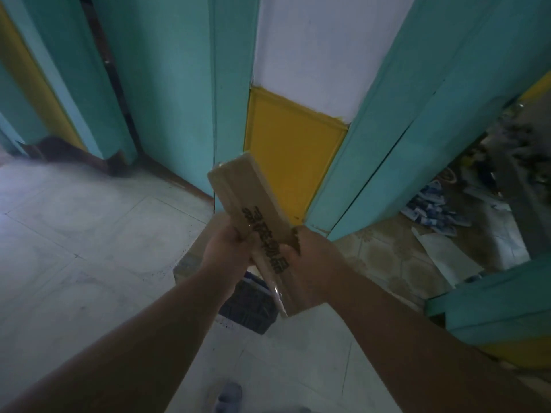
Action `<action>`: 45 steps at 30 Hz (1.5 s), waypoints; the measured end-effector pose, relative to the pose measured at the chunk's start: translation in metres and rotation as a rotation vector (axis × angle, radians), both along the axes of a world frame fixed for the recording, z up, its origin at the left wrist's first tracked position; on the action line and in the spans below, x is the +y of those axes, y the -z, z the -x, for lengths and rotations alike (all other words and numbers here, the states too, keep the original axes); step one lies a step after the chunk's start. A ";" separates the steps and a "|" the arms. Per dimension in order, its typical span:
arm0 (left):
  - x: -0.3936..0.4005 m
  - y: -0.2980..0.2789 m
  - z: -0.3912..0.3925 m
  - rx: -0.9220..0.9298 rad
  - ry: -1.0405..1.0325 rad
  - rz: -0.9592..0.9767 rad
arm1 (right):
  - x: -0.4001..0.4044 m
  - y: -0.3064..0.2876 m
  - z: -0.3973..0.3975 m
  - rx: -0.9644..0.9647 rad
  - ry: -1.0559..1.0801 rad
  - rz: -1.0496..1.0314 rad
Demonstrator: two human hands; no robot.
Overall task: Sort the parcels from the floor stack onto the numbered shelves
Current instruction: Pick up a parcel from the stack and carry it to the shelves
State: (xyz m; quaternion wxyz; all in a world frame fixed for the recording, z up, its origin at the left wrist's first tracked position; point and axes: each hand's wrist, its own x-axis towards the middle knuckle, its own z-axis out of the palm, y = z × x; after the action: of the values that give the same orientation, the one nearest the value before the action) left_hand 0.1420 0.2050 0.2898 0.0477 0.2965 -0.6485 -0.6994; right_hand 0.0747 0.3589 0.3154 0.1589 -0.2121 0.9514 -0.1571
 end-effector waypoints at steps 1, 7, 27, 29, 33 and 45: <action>0.001 -0.002 0.001 -0.003 0.053 0.100 | -0.007 -0.002 -0.001 -0.040 0.045 0.077; -0.004 -0.009 -0.001 -0.036 0.177 0.351 | -0.013 -0.003 -0.010 -0.006 0.168 0.219; -0.013 -0.015 -0.042 0.002 0.215 -0.107 | -0.022 -0.008 -0.026 -0.212 0.350 0.667; -0.007 -0.013 -0.040 0.025 0.218 -0.024 | -0.022 -0.003 -0.029 -0.201 0.330 0.556; 0.001 -0.009 -0.038 0.049 0.296 0.023 | -0.007 -0.004 -0.022 -0.135 0.372 0.583; 0.063 0.002 -0.053 0.001 0.588 -0.365 | 0.089 -0.021 -0.037 -0.140 0.506 0.801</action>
State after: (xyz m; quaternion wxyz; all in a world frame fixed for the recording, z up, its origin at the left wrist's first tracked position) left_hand 0.1955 0.2678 0.2876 -0.2094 0.1005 -0.5705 -0.7878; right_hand 0.1120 0.4480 0.3363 0.0853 -0.0071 0.8248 -0.5589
